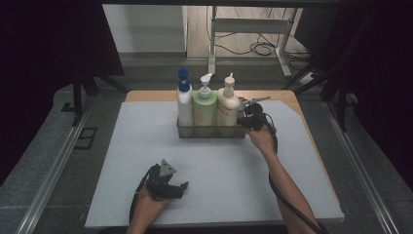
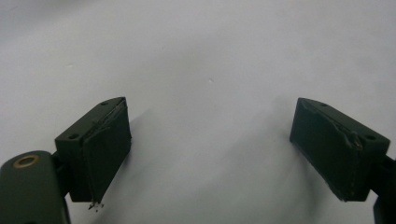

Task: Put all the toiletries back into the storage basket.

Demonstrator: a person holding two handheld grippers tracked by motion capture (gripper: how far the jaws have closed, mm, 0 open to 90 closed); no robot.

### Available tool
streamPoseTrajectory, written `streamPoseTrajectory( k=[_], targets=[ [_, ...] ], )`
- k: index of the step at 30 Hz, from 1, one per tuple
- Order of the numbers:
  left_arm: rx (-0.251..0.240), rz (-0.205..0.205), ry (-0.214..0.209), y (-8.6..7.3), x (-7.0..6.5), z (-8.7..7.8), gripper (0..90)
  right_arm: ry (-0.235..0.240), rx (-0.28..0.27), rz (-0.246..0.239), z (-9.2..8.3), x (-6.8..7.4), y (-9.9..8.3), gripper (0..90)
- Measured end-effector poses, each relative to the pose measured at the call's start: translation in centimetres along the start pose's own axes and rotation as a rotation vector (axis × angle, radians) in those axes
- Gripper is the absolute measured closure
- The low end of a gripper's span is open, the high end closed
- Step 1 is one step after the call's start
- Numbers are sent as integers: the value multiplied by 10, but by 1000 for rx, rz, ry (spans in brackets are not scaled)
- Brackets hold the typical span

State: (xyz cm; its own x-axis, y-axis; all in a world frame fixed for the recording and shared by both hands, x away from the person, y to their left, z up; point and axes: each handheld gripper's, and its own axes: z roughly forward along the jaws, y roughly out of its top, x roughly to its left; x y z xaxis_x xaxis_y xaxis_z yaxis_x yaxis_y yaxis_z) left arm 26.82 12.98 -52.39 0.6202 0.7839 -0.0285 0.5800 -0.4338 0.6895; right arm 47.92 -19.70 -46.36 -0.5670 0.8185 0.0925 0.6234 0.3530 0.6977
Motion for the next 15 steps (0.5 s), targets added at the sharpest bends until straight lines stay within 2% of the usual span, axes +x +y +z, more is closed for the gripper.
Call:
streamPoseTrajectory(
  k=[15],
  targets=[
    [3, 3, 1, 0, 0, 0, 124, 15, 14, -43, 3, 11, 2, 894]
  ],
)
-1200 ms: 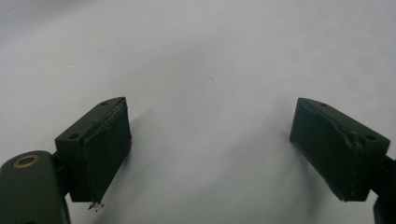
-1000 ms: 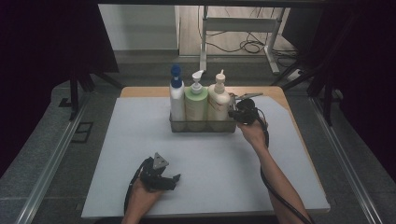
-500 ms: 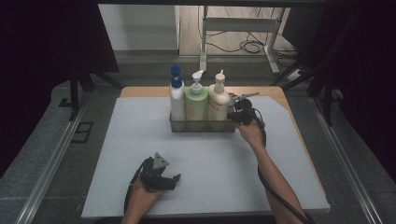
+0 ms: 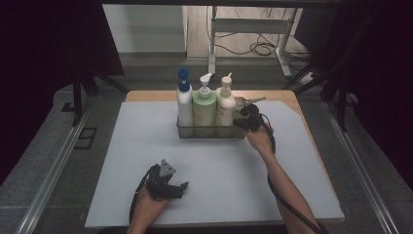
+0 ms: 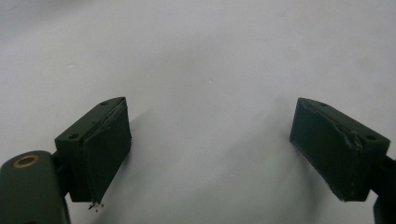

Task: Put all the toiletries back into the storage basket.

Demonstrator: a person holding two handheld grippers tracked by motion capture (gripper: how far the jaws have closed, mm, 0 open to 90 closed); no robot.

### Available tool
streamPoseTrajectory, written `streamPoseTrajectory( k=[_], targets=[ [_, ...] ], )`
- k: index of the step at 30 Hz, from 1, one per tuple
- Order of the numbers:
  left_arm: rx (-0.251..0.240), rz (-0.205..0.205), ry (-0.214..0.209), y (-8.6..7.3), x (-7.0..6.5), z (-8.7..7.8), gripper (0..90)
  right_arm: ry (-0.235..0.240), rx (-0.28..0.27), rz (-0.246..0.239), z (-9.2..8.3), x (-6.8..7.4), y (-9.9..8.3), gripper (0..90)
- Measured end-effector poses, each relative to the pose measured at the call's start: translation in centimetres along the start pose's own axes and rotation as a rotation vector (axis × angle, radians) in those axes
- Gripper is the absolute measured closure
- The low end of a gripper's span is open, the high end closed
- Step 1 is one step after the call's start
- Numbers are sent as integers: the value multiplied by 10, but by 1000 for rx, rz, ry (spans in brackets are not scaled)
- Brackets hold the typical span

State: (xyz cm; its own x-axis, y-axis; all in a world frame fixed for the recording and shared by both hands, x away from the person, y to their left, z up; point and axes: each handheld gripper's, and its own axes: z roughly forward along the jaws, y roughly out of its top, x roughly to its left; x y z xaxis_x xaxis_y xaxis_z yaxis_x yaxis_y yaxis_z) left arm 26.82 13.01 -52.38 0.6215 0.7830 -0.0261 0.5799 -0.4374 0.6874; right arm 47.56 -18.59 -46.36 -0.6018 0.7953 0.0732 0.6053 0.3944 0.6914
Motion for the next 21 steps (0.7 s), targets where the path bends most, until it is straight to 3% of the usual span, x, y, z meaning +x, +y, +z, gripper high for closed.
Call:
streamPoseTrajectory(
  k=[21],
  targets=[
    [1, -2, 1, 0, 0, 0, 123, 43, -24, -33, -9, 10, 8, 894]
  ],
)
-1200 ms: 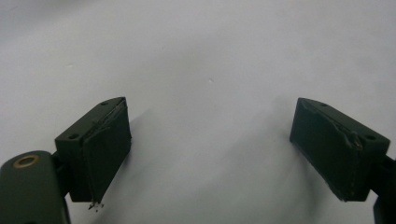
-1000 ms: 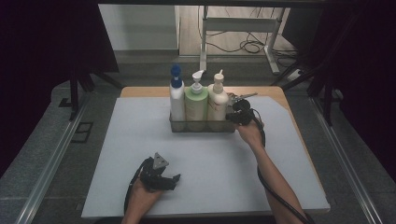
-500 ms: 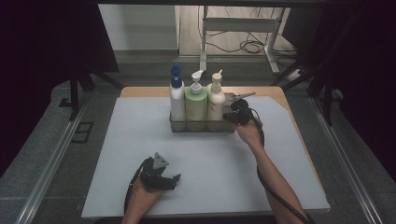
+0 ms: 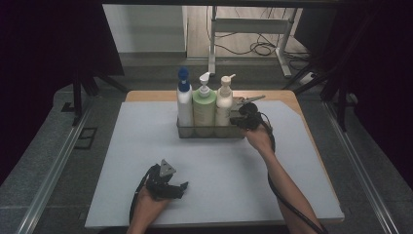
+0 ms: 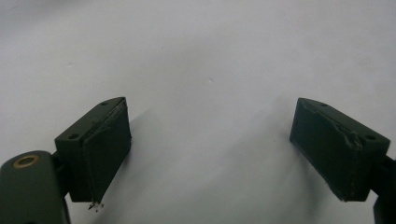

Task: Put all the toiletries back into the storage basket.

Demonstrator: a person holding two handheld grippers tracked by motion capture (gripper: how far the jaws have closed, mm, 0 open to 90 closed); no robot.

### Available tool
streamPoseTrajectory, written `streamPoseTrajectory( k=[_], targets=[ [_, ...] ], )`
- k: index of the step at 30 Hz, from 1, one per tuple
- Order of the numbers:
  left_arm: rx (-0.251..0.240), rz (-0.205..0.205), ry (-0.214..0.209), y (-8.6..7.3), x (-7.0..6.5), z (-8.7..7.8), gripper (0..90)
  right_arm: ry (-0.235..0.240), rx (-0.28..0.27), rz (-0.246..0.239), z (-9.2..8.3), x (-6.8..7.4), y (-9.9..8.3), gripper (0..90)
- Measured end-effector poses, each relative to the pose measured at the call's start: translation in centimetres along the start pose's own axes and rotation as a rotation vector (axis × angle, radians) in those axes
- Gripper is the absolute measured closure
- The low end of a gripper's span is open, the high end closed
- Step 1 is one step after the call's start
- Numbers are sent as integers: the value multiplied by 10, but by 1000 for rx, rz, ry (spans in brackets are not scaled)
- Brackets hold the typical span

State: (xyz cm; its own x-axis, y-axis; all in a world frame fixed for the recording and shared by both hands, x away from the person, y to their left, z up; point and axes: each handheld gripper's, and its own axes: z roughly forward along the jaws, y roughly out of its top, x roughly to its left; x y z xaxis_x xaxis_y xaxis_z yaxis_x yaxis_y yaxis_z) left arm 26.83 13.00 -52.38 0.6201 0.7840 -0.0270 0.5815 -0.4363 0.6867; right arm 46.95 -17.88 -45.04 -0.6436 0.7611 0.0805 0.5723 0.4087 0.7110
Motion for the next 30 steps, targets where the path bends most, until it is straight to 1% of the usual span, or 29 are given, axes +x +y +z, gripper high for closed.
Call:
streamPoseTrajectory(
  k=[8, 12, 15, 19, 23, 30],
  targets=[
    [0, 0, -1, 0, 0, 0, 123, 1, -5, 1, 0, 0, -1, 890],
    [-1, 1, -1, 0, 0, 0, 123, -4, -11, 4, -1, -2, -3, 833],
    [-1, 1, -1, 0, 0, 0, 123, -10, -7, 1, 0, -3, -6, 806],
    [0, 1, 0, 0, 0, 0, 124, -14, -22, 0, -1, -4, -8, 768],
    [-1, 1, -1, 0, 0, 0, 123, -22, -26, -5, -3, -4, -8, 728],
    [-1, 2, 0, 0, 0, 0, 124, -34, -35, 1, -4, -5, -9, 662]
  ],
)
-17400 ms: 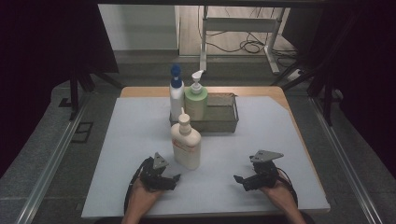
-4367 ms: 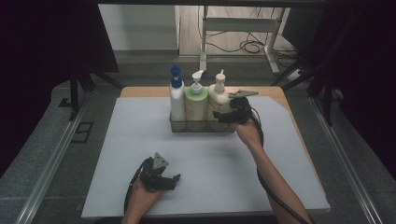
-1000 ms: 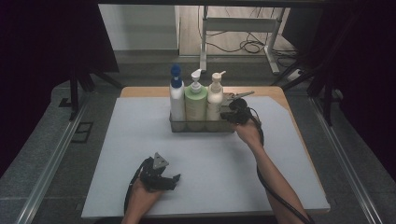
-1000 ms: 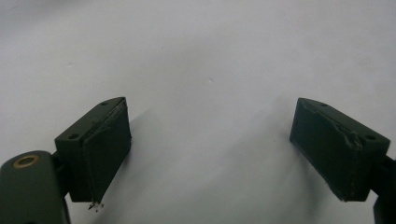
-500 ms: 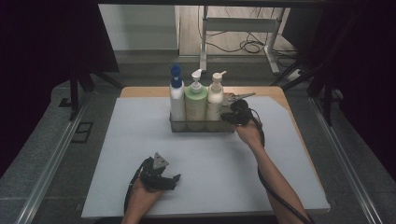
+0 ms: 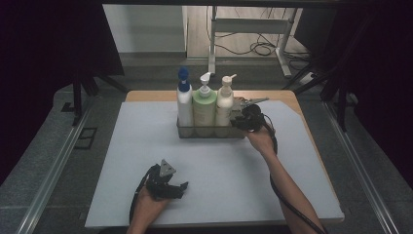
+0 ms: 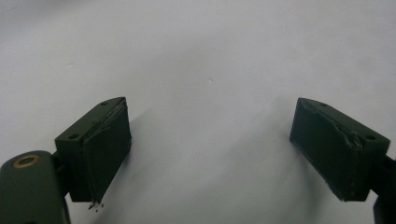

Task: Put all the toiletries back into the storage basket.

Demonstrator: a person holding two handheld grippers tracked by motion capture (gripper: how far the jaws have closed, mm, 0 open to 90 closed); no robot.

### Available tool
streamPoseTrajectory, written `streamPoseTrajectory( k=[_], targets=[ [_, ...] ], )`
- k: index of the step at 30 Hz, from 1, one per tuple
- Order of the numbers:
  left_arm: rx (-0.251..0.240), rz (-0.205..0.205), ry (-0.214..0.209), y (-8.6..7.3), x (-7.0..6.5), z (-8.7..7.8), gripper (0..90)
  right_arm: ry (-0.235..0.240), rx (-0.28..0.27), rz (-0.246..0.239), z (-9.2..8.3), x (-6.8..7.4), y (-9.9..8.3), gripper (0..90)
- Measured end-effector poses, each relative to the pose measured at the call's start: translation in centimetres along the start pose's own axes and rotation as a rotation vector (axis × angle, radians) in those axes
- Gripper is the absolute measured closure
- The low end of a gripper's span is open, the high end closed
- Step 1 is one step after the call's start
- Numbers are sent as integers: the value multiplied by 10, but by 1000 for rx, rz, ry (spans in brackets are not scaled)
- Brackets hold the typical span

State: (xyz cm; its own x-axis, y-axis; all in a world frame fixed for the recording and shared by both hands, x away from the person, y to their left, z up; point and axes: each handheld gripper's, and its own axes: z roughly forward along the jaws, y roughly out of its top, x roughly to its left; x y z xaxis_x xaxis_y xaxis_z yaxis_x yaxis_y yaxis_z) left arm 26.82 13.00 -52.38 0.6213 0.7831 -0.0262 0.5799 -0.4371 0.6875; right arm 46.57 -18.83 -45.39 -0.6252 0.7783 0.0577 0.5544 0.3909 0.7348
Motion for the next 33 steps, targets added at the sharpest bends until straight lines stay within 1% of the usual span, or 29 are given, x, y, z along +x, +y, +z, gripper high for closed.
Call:
streamPoseTrajectory(
  k=[5, 10, 15, 21, 27, 33],
  targets=[
    [0, 0, 0, 0, 0, 0, 124, -2, -12, 6, -3, -1, -1, 595],
    [0, 0, 0, 0, 0, 0, 124, -4, -23, -6, -9, -1, -1, 548],
    [0, 0, 1, 0, 0, 0, 124, 4, -35, -5, -14, -1, -1, 498],
    [0, 0, 0, 0, 0, 0, 124, 14, -39, -21, -19, 1, -2, 442],
    [0, 0, 1, 0, 0, 0, 124, 10, -39, -26, -22, 1, -4, 387],
    [0, 1, 1, 0, 0, 0, 124, 18, -39, -36, -27, 2, -7, 350]
  ],
)
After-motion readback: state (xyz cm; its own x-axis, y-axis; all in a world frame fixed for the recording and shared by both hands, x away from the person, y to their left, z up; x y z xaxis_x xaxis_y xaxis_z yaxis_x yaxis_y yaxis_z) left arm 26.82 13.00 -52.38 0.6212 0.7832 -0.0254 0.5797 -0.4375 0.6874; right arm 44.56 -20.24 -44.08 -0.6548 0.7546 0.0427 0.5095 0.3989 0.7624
